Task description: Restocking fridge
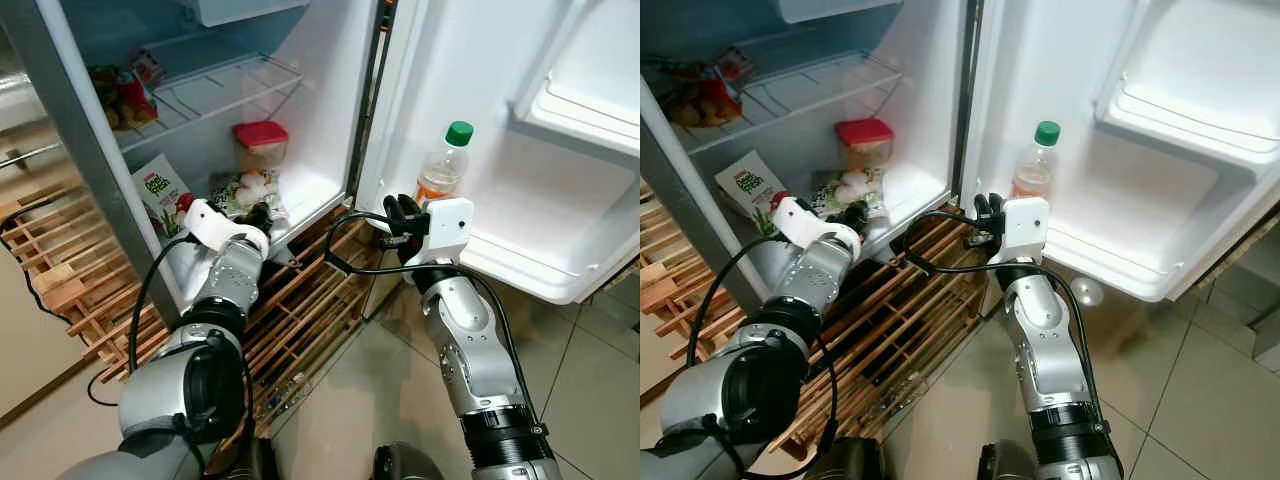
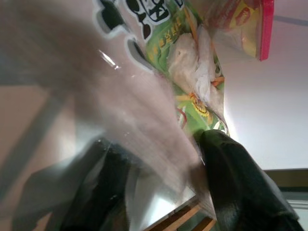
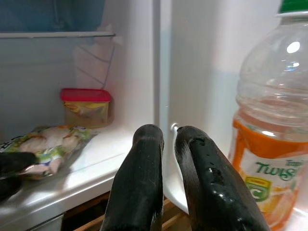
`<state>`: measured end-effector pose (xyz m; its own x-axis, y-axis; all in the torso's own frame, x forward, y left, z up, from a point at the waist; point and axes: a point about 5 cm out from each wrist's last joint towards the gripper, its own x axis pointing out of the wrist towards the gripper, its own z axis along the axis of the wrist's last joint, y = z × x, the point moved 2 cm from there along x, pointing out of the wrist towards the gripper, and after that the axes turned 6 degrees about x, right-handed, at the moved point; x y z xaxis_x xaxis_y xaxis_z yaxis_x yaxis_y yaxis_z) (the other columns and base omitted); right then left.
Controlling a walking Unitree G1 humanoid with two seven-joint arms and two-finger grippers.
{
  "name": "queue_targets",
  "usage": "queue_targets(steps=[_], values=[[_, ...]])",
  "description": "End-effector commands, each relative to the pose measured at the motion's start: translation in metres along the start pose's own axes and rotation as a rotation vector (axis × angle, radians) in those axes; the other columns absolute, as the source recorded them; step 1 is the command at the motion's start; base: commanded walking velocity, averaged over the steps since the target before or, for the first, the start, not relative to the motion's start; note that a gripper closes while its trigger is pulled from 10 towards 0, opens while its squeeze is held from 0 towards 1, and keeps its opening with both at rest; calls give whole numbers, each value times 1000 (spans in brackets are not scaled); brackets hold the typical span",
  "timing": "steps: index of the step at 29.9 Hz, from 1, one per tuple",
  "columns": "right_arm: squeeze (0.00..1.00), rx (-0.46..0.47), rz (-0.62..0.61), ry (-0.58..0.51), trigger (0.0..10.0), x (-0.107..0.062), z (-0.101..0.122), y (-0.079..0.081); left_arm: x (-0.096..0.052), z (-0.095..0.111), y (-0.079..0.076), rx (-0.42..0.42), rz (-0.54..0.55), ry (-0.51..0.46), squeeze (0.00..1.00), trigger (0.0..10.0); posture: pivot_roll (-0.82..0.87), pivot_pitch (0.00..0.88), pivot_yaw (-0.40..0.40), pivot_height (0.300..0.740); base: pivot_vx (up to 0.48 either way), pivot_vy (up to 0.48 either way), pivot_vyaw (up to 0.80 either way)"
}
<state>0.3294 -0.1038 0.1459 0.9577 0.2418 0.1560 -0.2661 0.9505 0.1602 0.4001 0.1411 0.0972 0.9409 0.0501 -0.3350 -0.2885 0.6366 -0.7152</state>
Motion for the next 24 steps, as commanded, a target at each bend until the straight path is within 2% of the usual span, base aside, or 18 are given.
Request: queue_targets(steps=[1, 3, 6, 7, 8, 9, 10, 12, 13, 14, 16, 20, 21, 24], values=[[0, -2, -3, 3, 10000, 2, 1, 0, 0, -5, 2, 16, 5, 27, 0, 0, -105, 0, 0, 689, 0, 0, 0], [0, 0, -7, 3, 10000, 2, 1, -1, 0, -6, -3, 36, -25, 24, 0, 0, -104, 0, 0, 689, 0, 0, 0], [0, 3, -10, 3, 10000, 2, 0, -1, -1, -6, -18, 125, -105, 2, 0, 0, -102, 0, 3, 689, 0, 0, 0], [0, 3, -10, 3, 10000, 2, 0, -1, -1, -6, -18, 125, -105, 2, 0, 0, -102, 0, 3, 689, 0, 0, 0], [0, 3, -12, 4, 10000, 1, 0, -1, -3, -4, -30, 220, -175, -33, 0, 0, -100, 0, 4, 689, 0, 0, 0], [0, 3, -12, 4, 10000, 1, 0, -1, -3, -4, -30, 220, -175, -33, 0, 0, -100, 0, 4, 689, 0, 0, 0], [0, 3, -14, 7, 10000, 0, -1, -2, -7, 2, -43, 330, -253, -91, 0, 0, -95, 0, 3, 689, 0, 0, 0], [0, 3, -14, 7, 10000, 0, -2, -2, -8, 3, -46, 354, -270, -104, 0, 0, -91, 0, 2, 689, 0, 0, 0], [0, 2, -15, 8, 10000, 0, -2, -3, -11, 9, -51, 413, -306, -144, 0, 0, -89, 0, 2, 689, 0, 0, 0], [0, 1, -15, 9, 10000, 0, -2, -3, -19, 19, -61, 522, -367, -216, 0, 0, -87, 0, 1, 689, 0, 0, 0], [0, 1, -15, 10, 10000, 0, -3, -3, -21, 22, -64, 554, -386, -239, 0, 0, -85, 0, 2, 689, 0, 0, 0], [0, -2, -18, 8, 10000, 1, -2, -5, -36, 45, -81, 638, -470, -352, 0, 0, -73, 0, 2, 689, 0, 0, 0], [0, -2, -18, 8, 10000, 1, -2, -5, -36, 45, -81, 638, -470, -352, 0, 0, -73, 0, 2, 689, 0, 0, 0], [0, -2, -20, 8, 10000, 2, -3, -6, -52, 62, -103, 704, -557, -439, 0, 0, -61, 0, -1, 689, 0, 0, 0]])
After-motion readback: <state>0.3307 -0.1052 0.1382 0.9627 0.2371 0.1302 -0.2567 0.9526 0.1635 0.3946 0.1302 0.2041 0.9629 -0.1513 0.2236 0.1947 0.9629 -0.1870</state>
